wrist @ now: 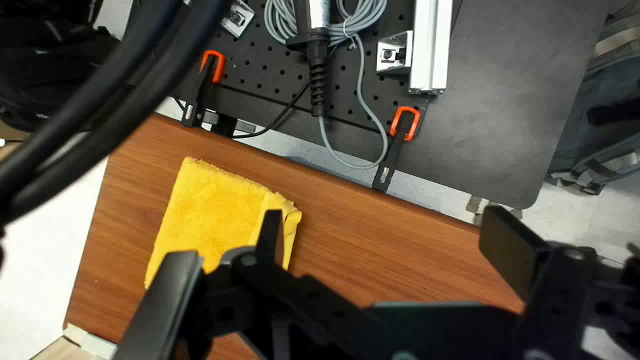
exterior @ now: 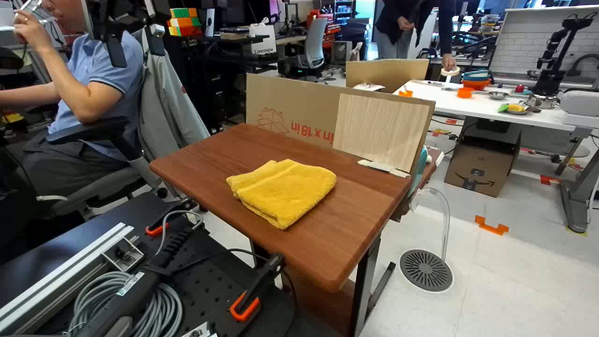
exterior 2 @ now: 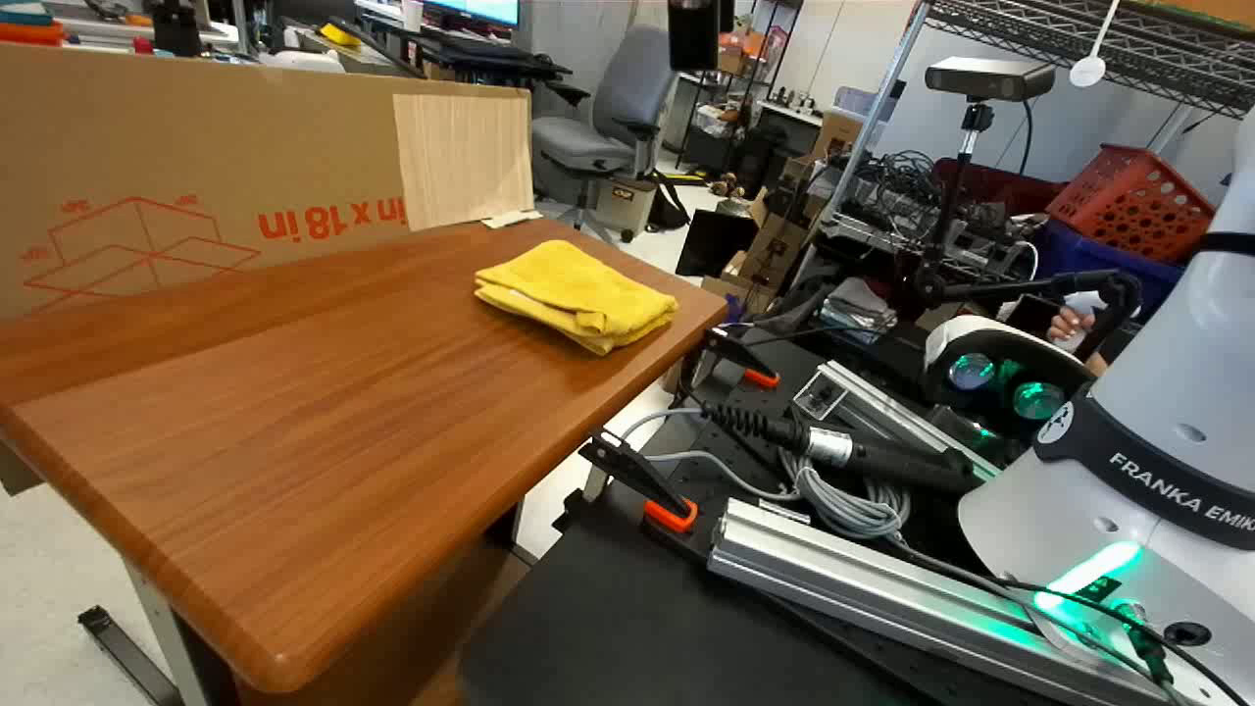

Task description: Use the towel to wipe the table

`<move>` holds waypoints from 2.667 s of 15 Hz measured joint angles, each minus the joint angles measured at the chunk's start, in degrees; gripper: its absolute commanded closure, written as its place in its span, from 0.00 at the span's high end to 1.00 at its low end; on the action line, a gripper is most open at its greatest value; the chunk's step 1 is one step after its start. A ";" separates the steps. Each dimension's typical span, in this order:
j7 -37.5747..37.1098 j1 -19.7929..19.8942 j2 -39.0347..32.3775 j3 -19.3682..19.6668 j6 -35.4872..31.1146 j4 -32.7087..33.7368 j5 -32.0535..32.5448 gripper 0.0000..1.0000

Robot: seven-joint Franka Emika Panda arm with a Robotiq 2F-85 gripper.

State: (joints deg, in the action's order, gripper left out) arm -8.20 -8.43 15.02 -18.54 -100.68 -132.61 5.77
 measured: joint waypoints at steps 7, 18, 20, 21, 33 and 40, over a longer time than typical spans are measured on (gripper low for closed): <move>0.00 -0.07 0.00 0.08 -0.01 0.00 0.00 1.00; 3.36 0.36 5.90 13.08 -30.57 -15.13 -14.16 1.00; 4.42 2.23 5.12 16.88 -32.52 -16.48 -16.84 1.00; 4.54 3.31 4.22 18.53 -32.63 -16.44 -17.85 1.00; -2.45 8.51 -19.39 22.17 -32.48 -3.26 -20.15 1.00; -4.03 8.45 -22.84 21.95 -32.53 -1.40 -19.96 1.00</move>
State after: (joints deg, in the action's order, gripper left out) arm -12.22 0.02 -7.82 3.41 -133.21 -134.01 -14.19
